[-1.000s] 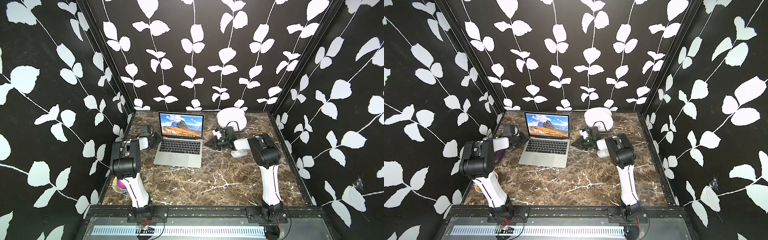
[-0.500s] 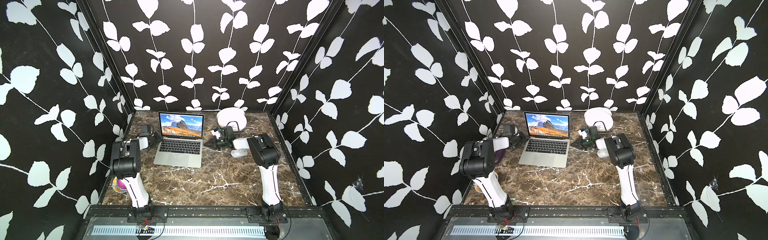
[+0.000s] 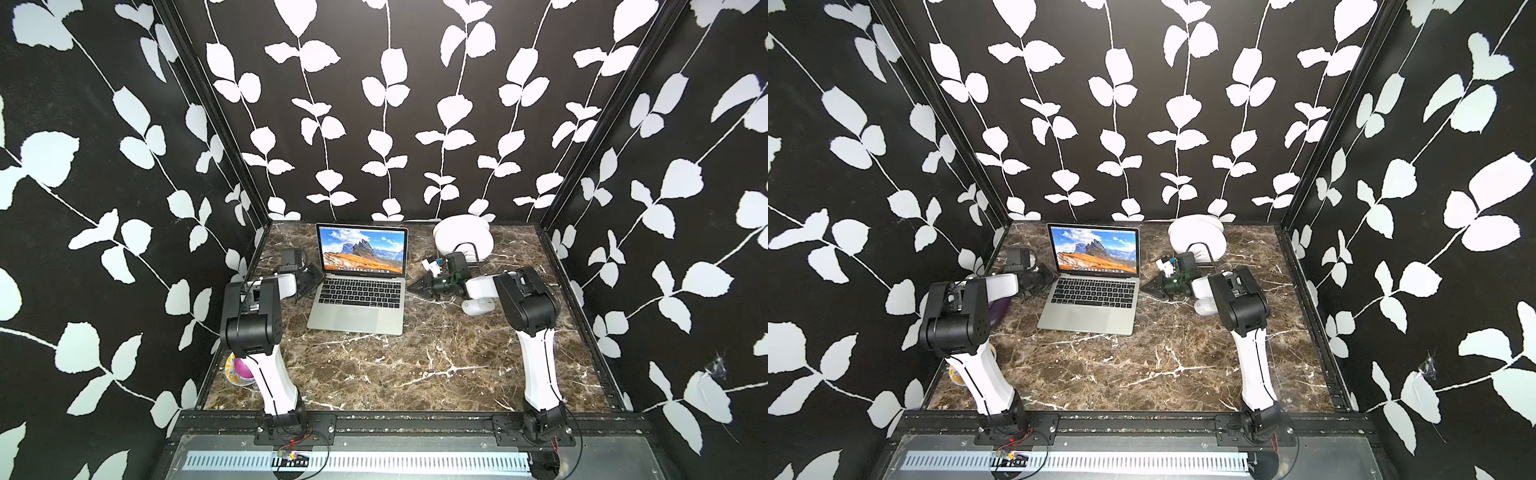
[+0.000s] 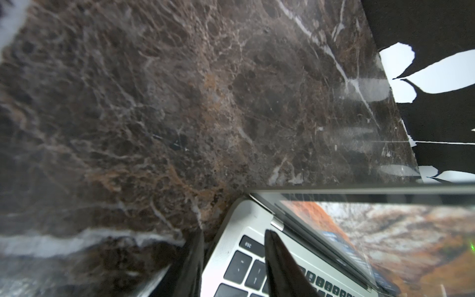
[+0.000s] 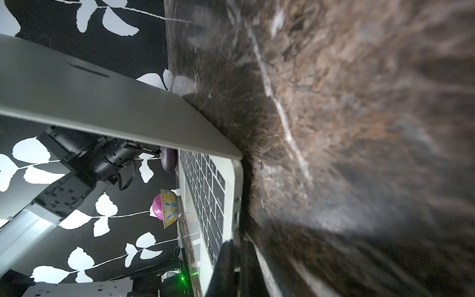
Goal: Insert the wireless mouse receiver into the laptop
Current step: Insert the USB plug into the USB port.
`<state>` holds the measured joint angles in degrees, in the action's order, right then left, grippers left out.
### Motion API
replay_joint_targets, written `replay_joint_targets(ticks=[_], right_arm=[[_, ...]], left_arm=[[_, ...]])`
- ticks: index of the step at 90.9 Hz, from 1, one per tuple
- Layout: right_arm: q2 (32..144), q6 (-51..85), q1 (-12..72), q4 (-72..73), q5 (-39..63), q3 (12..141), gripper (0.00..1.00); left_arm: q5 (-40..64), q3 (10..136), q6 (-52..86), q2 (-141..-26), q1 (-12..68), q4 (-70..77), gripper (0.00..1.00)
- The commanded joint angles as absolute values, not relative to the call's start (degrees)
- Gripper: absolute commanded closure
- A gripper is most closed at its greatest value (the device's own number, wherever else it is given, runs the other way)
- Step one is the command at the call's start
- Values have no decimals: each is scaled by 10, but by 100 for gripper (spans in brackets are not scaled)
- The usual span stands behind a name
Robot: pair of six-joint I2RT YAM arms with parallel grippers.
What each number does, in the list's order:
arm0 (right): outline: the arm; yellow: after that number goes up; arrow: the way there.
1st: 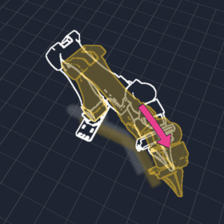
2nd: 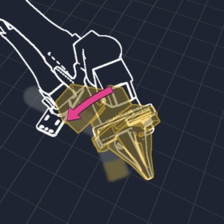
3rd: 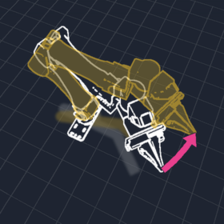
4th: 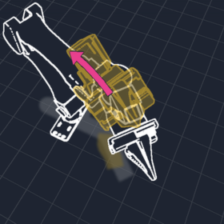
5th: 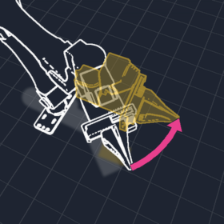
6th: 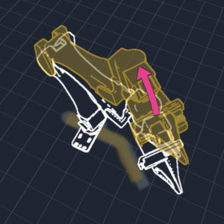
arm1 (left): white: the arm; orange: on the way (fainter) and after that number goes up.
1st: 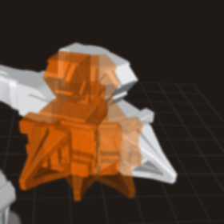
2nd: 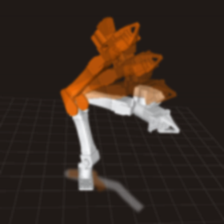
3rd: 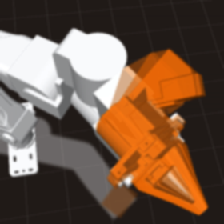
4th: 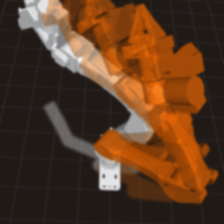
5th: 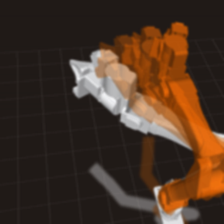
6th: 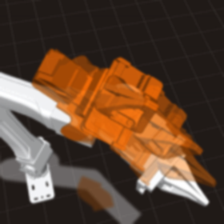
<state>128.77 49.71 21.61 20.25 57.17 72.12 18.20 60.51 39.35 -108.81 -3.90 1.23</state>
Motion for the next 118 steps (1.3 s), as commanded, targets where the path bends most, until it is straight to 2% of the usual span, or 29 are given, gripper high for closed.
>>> replay_joint_targets(ticks=[1, 20, 58, 118], right_arm=[[1324, 486, 221, 178, 582, 723, 100], [1322, 407, 225, 50, 562, 748, 100], [1318, 493, 226, 193, 577, 708, 100], [1316, 467, 214, 164, 548, 701, 100]], left_arm=[[195, 594, 388, -1122, -26, -57, 59], [197, 597, 388, -1123, -23, -59, 59], [203, 606, 382, -1132, -23, -65, 59], [209, 617, 375, -1136, -17, -68, 58]])
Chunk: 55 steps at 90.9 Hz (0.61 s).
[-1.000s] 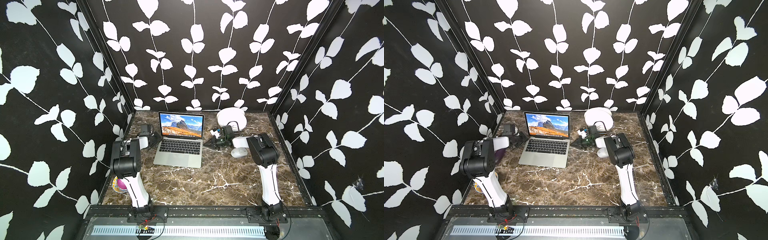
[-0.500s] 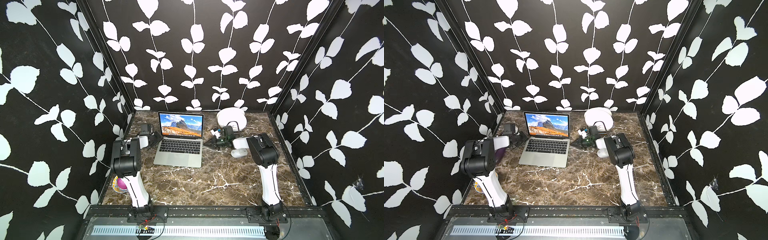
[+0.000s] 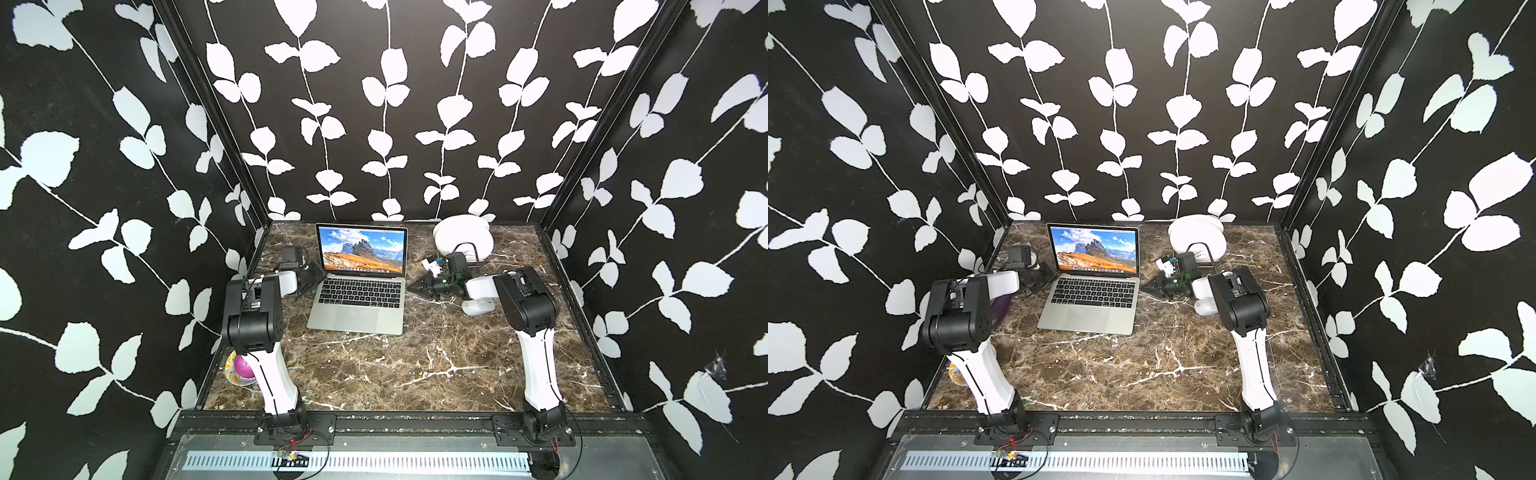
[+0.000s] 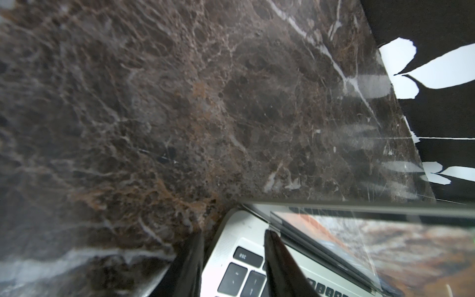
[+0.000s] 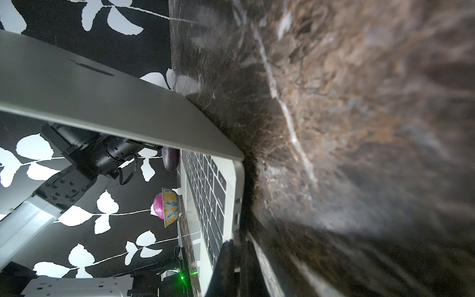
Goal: Insert the wireless mouse receiver into the laptop
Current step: Insert the USB plug into the USB port.
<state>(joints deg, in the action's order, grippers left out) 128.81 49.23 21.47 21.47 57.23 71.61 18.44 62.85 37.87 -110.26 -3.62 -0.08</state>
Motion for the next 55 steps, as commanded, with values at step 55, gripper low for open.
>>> replay_joint_targets(ticks=[55], right_arm=[[1318, 420, 216, 126, 538, 710, 100]], left_arm=[[217, 622, 372, -1138, -12, -68, 58]])
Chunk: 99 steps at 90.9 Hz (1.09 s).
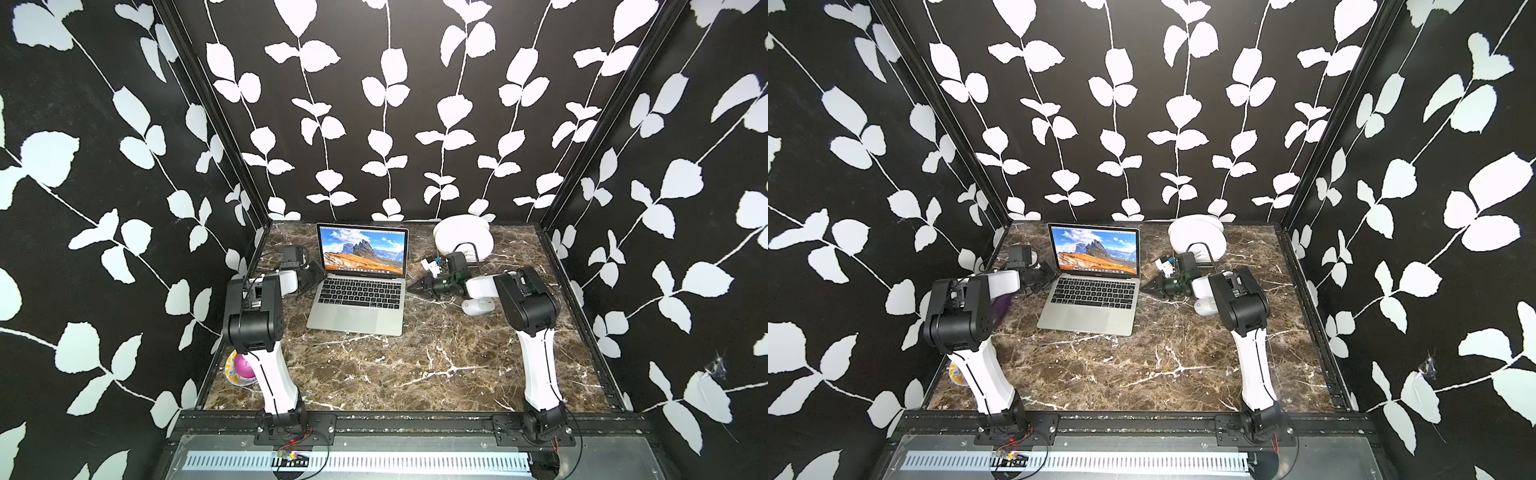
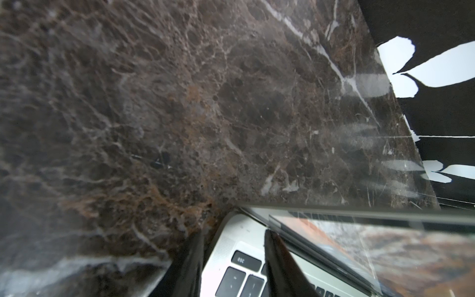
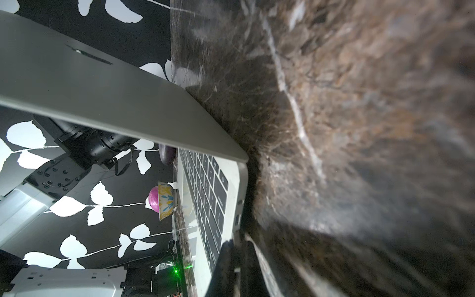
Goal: Insert the wireless mouse receiver into the laptop
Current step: Insert the USB plug into the USB port.
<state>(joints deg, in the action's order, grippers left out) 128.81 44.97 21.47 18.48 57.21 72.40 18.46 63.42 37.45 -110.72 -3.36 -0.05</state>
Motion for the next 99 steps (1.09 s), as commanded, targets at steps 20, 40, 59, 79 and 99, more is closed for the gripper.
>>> replay_joint_targets(ticks=[20, 40, 59, 79, 99], right_arm=[[1307, 424, 213, 133, 522, 695, 100], [1303, 435, 199, 149, 527, 683, 100], [1300, 429, 195, 143, 528, 684, 100], [1297, 412, 199, 110, 524, 696, 100], [1302, 415, 206, 111, 519, 704, 100]], left_arm=[[216, 623, 370, -1136, -12, -69, 58], [214, 624, 370, -1135, -12, -72, 58], [217, 626, 370, -1136, -12, -72, 58], [217, 626, 369, -1132, -13, -74, 58], [217, 627, 367, -1133, -13, -75, 58]])
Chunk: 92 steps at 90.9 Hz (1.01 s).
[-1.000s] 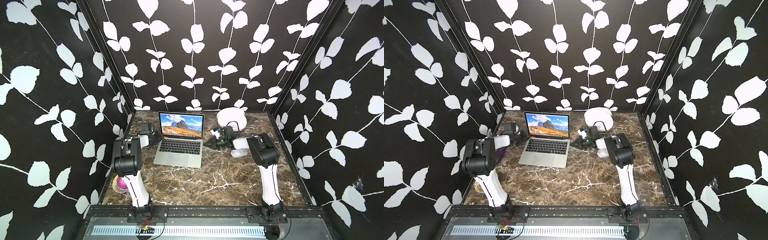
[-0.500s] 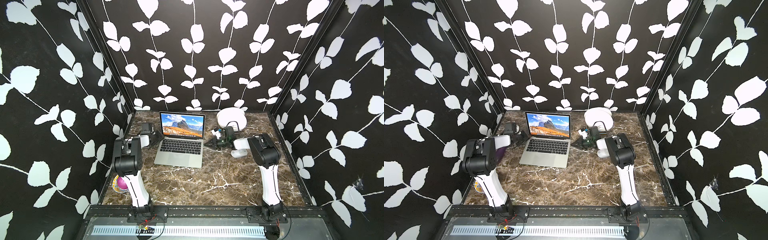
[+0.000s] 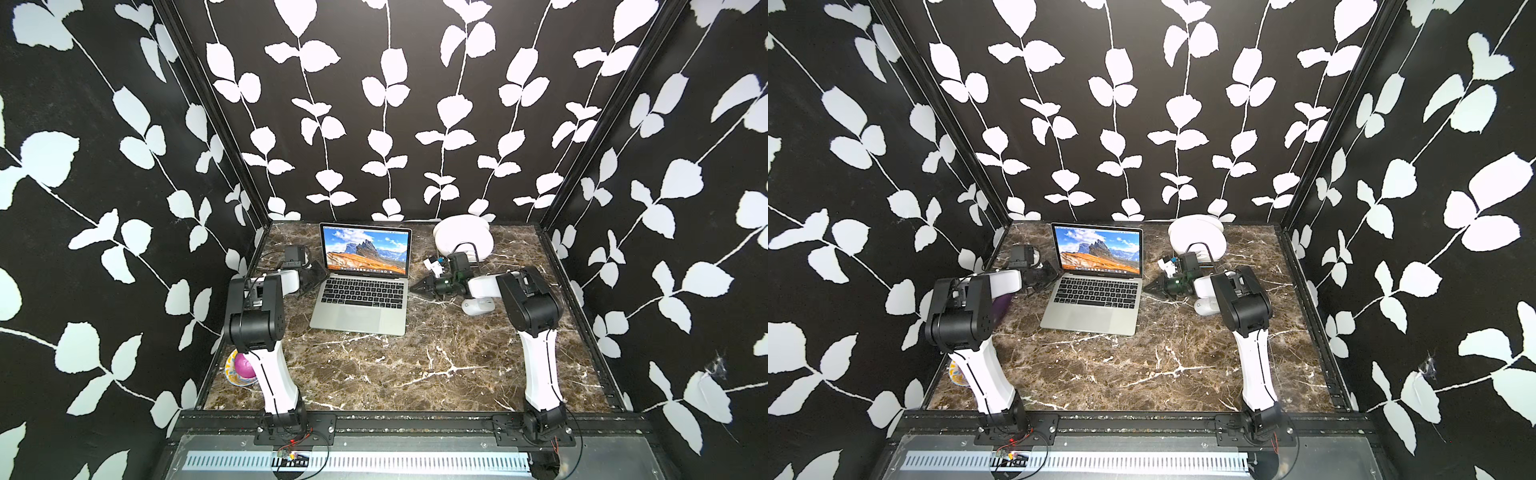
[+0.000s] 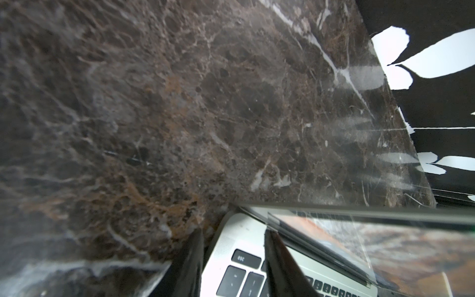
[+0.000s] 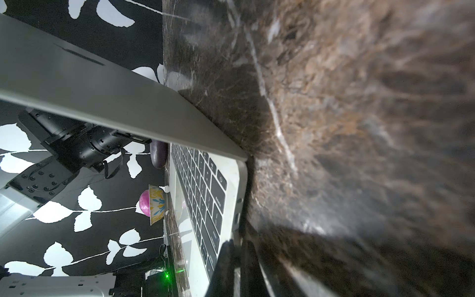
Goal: Insert the wireless mouse receiver into the laptop
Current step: Insert the USB plug into the USB port.
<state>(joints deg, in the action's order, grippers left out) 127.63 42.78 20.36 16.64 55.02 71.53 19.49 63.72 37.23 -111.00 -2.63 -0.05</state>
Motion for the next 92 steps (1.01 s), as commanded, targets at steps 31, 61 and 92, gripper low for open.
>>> replay_joint_targets(ticks=[31, 61, 92], right_arm=[[1314, 460, 192, 190, 536, 673, 100], [1312, 456, 191, 182, 518, 669, 100], [1296, 422, 189, 112, 487, 680, 100]], left_arm=[[217, 629, 366, -1134, -13, -77, 58], [214, 629, 364, -1132, -13, -81, 58], [214, 629, 362, -1132, -13, -82, 58]])
